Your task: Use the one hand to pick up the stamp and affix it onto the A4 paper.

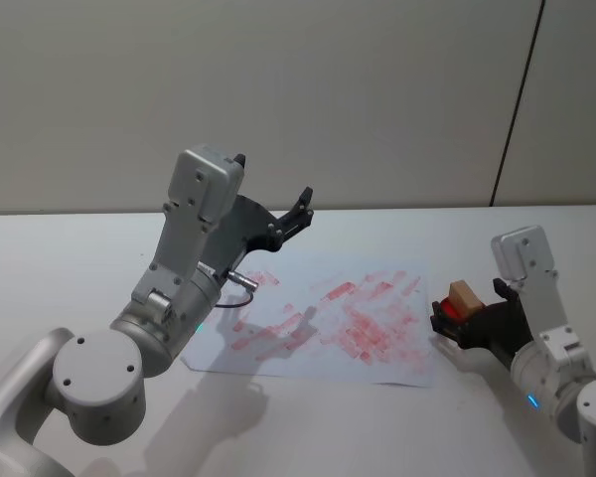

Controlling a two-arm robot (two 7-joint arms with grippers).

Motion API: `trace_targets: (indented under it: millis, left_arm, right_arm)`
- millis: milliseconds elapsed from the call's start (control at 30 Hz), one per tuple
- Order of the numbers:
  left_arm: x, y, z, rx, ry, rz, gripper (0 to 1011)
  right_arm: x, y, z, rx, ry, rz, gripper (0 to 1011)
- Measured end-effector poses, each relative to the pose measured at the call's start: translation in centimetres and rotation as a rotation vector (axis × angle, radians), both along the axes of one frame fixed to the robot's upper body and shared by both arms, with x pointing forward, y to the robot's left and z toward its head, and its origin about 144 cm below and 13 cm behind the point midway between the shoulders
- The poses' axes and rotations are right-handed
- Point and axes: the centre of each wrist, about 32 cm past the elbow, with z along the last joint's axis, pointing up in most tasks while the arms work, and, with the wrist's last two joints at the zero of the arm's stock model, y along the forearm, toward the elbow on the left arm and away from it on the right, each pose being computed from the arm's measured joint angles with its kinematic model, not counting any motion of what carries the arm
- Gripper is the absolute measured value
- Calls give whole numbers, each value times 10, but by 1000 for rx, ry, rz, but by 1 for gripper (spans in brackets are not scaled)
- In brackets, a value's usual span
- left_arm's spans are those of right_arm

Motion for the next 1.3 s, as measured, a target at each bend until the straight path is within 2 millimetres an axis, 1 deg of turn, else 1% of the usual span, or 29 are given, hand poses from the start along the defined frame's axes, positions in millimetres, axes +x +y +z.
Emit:
trace_targets:
  millis: [67,167,200,300,333,400,433,467,500,533,600,667,700,767,833,867,967,1000,1033,1300]
  left_arm:
    - [0,0,0,0,0,0,1001]
    - [0,0,0,0,0,0,1001]
    - [0,0,0,0,0,0,1001]
    - [0,0,0,0,0,0,1001]
    - [0,0,0,0,0,0,1001]
    - [0,0,0,0,0,0,1001]
    - [0,0,0,0,0,0,1001]
    - [0,0,0,0,0,0,1001]
    - [0,0,0,0,0,0,1001]
    - [0,0,0,0,0,0,1001]
    - [0,0,0,0,0,0,1001]
    - [0,0,0,0,0,0,1001]
    - [0,0,0,0,0,0,1001]
    - [0,0,0,0,0,0,1001]
    - [0,0,0,0,0,0,1001]
    - [0,0,0,0,0,0,1001]
    - [0,0,0,0,0,0,1001]
    - [0,0,0,0,0,0,1001]
    - [0,0,0,0,0,0,1001]
    - [0,0,0,0,0,0,1001]
  right_arm:
    - [0,0,-1,-3,2,1,998]
    - [1,0,-1,-5,3,1,962]
    - [1,1,-2,-7,4,2,923]
    - [1,1,-2,-9,6,2,879]
    - [1,1,-2,-10,6,2,831]
    - [1,1,-2,-10,7,3,794]
    - [1,1,-3,-11,8,3,740]
    - [2,1,-3,-12,9,3,731]
    - [2,1,-3,-12,9,3,684]
    - [2,1,-3,-13,9,3,664]
    - [2,1,-3,-14,10,4,589]
    - [2,1,-3,-14,10,4,545]
    - [2,1,-3,-14,10,4,485]
    - [2,1,-4,-15,11,4,446]
    - [2,1,-4,-15,11,4,359]
    - [2,1,-4,-15,11,4,342]
    - [2,1,-4,-16,11,4,250]
    - [2,1,-4,-16,11,4,250]
    - [2,1,-4,-16,11,4,216]
    - [2,1,-2,-10,-11,9,217]
